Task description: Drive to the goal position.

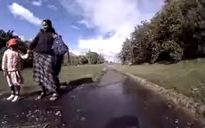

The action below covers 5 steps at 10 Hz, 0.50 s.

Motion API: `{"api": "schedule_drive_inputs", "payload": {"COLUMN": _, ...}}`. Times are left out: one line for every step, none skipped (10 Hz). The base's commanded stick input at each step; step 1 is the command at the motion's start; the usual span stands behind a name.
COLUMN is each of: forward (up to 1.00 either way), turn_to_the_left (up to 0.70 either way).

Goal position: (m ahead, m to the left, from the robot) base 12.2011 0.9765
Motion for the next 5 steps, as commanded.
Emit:
{"api": "schedule_drive_inputs", "payload": {"forward": 0.7, "turn_to_the_left": 0.01}}
{"api": "schedule_drive_inputs", "payload": {"forward": 0.7, "turn_to_the_left": 0.01}}
{"api": "schedule_drive_inputs", "payload": {"forward": 0.7, "turn_to_the_left": 0.01}}
{"api": "schedule_drive_inputs", "payload": {"forward": 0.7, "turn_to_the_left": 0.01}}
{"api": "schedule_drive_inputs", "payload": {"forward": 0.7, "turn_to_the_left": 0.01}}
